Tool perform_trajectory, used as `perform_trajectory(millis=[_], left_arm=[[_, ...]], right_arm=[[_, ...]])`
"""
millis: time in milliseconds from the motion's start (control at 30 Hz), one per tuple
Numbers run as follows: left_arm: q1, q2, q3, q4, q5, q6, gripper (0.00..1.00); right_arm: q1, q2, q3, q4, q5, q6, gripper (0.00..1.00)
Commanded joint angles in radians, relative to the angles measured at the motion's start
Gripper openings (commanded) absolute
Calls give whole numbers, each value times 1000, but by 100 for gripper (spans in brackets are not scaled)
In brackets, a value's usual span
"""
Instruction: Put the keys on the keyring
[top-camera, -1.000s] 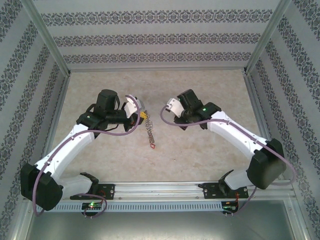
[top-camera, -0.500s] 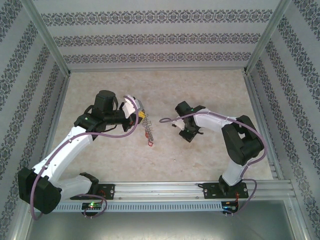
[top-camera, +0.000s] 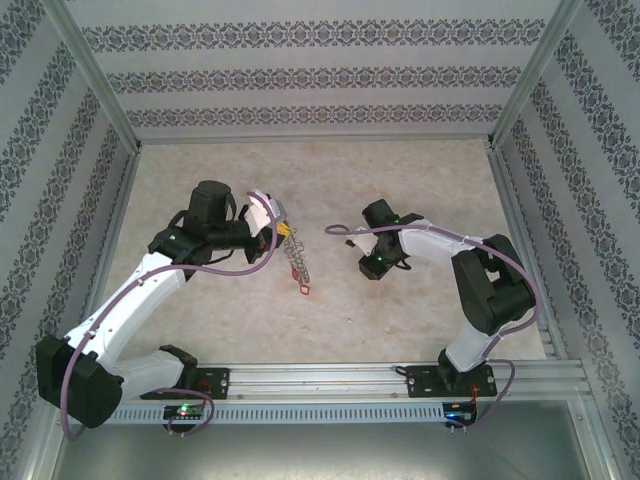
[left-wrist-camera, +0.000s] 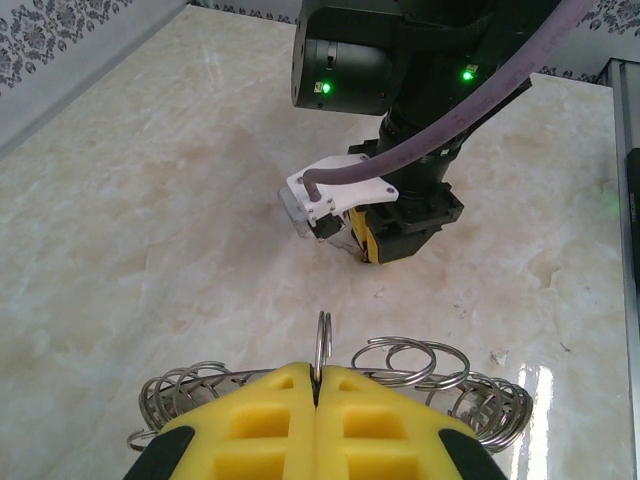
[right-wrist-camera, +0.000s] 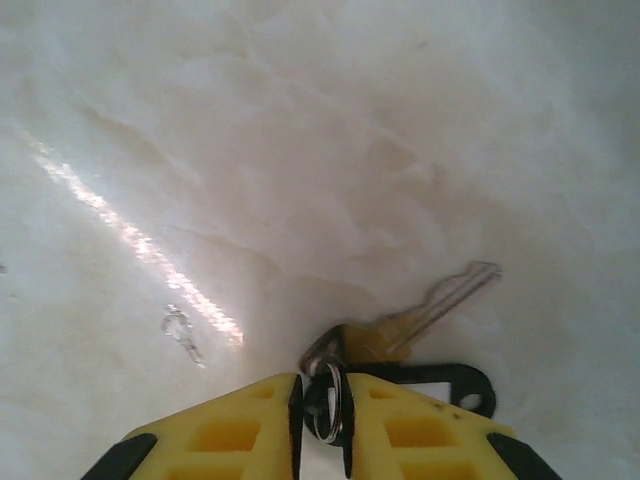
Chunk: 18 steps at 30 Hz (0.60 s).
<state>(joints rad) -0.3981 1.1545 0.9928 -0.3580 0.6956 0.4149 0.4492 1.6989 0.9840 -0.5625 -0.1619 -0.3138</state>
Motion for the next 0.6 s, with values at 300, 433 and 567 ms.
perform_trajectory(millis=[300,433,567], left_arm=[[-5,-18,-1,46,24,-5,0],[-4,-15,0,47,23,-5,0],[-4,-11,0,45,25,-6,0]], right_arm=[[-28,-21,-10,-17,-97,-5,20],[-26,-13,-12,-19,-71,-5,21],[-22,-8,-12,-21,-39,-3,22]])
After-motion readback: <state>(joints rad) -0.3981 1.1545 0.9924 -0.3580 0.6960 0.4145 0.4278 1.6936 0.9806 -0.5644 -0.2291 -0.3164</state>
